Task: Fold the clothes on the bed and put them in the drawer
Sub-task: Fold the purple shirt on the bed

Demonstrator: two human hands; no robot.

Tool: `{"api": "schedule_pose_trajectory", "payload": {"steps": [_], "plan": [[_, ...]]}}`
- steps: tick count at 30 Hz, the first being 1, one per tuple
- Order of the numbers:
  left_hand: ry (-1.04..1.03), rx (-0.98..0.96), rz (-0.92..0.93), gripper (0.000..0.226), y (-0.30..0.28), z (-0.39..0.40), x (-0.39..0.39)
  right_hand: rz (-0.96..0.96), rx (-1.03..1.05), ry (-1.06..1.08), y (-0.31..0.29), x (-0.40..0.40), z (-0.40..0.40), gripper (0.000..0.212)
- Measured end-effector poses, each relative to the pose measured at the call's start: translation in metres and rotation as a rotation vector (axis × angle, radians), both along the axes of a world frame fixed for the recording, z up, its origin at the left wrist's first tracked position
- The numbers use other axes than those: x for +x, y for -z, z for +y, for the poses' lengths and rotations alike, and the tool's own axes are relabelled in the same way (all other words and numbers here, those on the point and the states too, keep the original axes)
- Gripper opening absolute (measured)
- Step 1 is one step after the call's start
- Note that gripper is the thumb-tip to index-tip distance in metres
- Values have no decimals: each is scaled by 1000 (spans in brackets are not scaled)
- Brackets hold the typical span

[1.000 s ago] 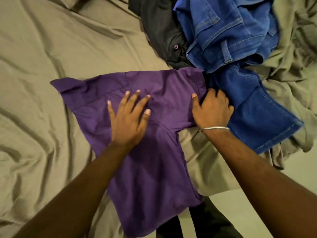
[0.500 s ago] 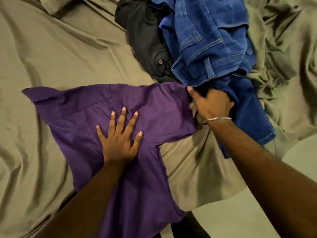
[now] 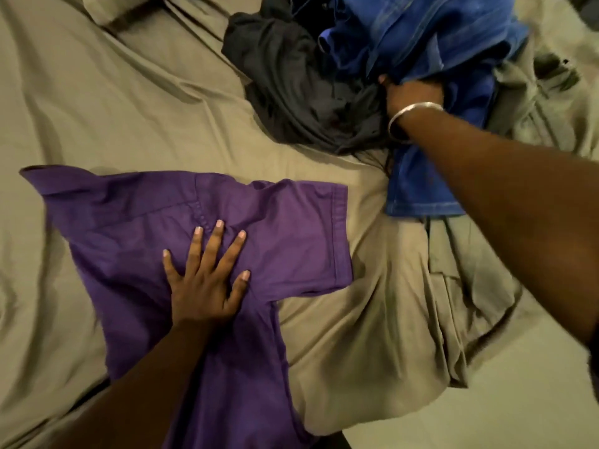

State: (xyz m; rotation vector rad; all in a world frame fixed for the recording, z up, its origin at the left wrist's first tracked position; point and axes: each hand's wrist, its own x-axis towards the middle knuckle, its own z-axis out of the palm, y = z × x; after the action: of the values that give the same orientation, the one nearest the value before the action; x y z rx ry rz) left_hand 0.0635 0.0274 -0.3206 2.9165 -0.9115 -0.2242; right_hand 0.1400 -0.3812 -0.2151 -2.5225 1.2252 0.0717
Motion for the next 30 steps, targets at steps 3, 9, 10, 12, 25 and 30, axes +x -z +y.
{"api": "schedule_pose_trajectory", "payload": {"steps": [3, 9, 10, 12, 25, 30], "plan": [[5, 18, -15, 65, 1, 0, 1, -15, 54, -32, -9, 11, -22, 63], [5, 17, -44, 64, 3, 0, 1, -399, 236, 198, 26, -35, 42, 47], [6, 12, -48, 64, 4, 0, 1, -444, 253, 236, 30, -47, 58, 54], [9, 2, -52, 64, 5, 0, 1, -461, 229, 251, 36, -72, 89, 69], [-14, -60, -46, 64, -2, -1, 0, -337, 388, 142, 39, -100, 151, 22], [-48, -313, -104, 51, -19, 5, -1, -299, 496, 156, 32, -114, 149, 47]]}}
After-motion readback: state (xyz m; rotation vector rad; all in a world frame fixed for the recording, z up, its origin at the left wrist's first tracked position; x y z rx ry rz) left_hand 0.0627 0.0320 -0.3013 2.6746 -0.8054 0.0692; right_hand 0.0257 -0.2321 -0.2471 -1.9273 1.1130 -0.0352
